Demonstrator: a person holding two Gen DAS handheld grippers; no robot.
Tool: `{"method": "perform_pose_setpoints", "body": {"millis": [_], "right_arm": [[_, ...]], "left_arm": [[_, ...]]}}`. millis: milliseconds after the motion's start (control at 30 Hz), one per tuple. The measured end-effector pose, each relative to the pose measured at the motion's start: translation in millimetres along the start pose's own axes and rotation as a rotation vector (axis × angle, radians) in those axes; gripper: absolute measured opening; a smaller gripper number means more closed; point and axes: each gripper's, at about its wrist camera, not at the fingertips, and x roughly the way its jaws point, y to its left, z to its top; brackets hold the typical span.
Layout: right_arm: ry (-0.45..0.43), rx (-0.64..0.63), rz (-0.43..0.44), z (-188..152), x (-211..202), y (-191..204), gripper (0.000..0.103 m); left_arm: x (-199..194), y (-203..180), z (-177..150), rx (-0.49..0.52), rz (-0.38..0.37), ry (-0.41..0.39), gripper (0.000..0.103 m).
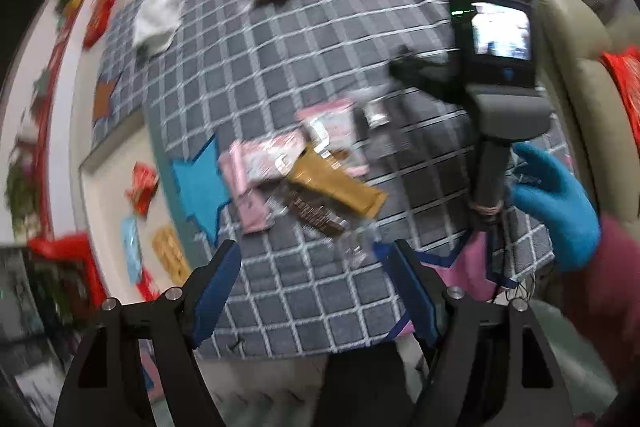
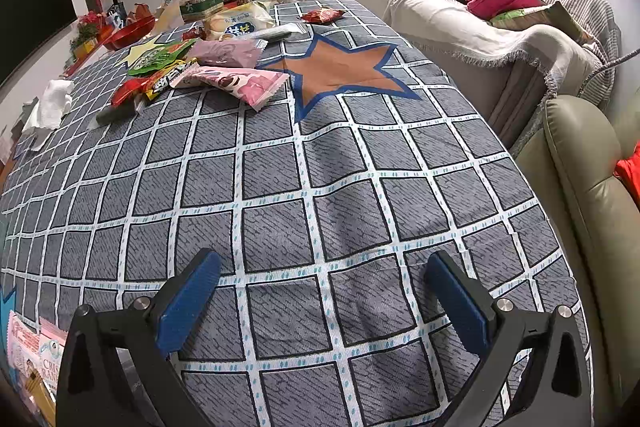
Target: Organize snacks
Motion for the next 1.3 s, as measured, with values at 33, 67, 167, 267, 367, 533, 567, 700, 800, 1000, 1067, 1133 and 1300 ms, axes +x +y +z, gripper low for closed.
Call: {"method": "perform_pose_setpoints", "body": {"millis": [33, 67, 167, 267, 367, 533, 567, 700, 800, 1000, 1067, 1133, 1300], "right_arm": [[0.000, 0.000, 0.000, 0.8, -1.4, -0.7, 0.103], [-0.001, 0.000, 0.000, 0.0, -2.2, -0.9, 0.103], [0.000, -0.002, 0.001, -1.5, -2.9, -1.4, 0.103], [0.000, -0.002, 0.001, -1.8, -3.8, -1.6, 0.103], [0.000, -0.002, 0.001, -2.1, -4.6, -1.9, 0.103], [0.000, -0.002, 0.001, -1.9, -4.3, -1.8, 0.103], [0.000, -0.002, 0.001, -1.4, -2.9, -1.4, 0.103], [0.000, -0.004, 0.002, -2.1, -4.9, -2.0, 0.103], [0.000, -0.005, 0.002, -2.0, -4.5, -2.0, 0.103], [0.000, -0.007, 0.003, -1.8, -3.8, -1.8, 0.103], [0.000, -0.007, 0.003, -1.7, -3.4, -1.7, 0.103], [0.000, -0.008, 0.003, -1.2, -2.0, -1.3, 0.103], [0.000, -0.009, 0.003, -0.9, -1.1, -0.9, 0.103]], "left_arm": [[1.4, -1.3, 2.9, 0.017, -0.019, -0.014, 0.080], [5.0, -1.4, 5.7, 0.033, -0.033, -0.024, 0.080], [15.3, 3.7, 13.2, 0.023, 0.004, -0.001, 0.080], [20.8, 13.2, 17.1, -0.057, 0.022, 0.016, 0.081], [37.6, 11.2, 21.6, -0.091, 0.096, 0.085, 0.081], [47.0, 3.1, 29.8, -0.285, 0.189, 0.145, 0.081], [48.2, 0.6, 30.9, -0.343, 0.209, 0.164, 0.081], [48.9, -8.7, 28.0, -0.560, 0.302, 0.219, 0.081], [47.7, -19.8, 15.9, -0.699, 0.390, 0.273, 0.082], [37.8, -41.7, -13.8, -0.848, 0.480, 0.338, 0.082], [35.0, -47.1, -21.9, -0.883, 0.485, 0.348, 0.082], [33.5, -51.8, -26.6, -0.902, 0.485, 0.352, 0.082], [37.5, -58.2, -32.5, -0.917, 0.467, 0.358, 0.082]]}}
